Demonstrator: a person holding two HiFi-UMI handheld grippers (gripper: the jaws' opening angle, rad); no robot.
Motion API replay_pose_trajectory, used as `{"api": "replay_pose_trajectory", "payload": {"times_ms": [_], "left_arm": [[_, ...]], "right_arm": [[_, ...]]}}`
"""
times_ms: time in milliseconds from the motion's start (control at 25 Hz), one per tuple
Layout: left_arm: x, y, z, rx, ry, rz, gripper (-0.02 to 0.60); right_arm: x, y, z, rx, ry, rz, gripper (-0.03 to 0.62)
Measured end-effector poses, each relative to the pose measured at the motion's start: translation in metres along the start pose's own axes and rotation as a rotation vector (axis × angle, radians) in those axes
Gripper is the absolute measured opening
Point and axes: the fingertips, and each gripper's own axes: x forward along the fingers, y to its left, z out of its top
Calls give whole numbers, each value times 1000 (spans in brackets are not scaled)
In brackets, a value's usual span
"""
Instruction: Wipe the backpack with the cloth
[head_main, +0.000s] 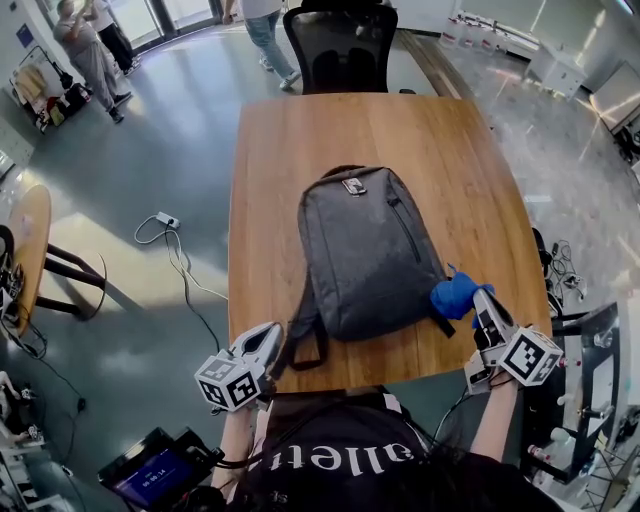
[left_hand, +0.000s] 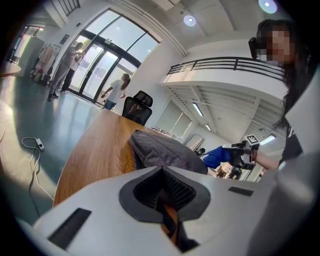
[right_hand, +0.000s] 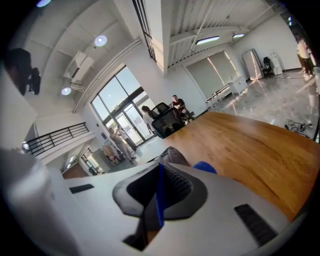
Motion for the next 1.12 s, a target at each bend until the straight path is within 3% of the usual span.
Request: {"api": "replay_pose_trajectory", "payload": {"times_ms": [320,480,720,1120], "left_arm": [[-4,9,1,-6,-18,16,0],[-5,10,1,-9,-26,18,0],[-9,16,-3,-22,-36,33,0],[-8,17,-2,-20,-34,34,0]], "right_arm": [[66,155,-38,-37,108,382,31],[111,203,-86,-95,237,492,31],[145,207,-120,-156,336,476,31],[125,119,-59,-94,212,306,31]]}}
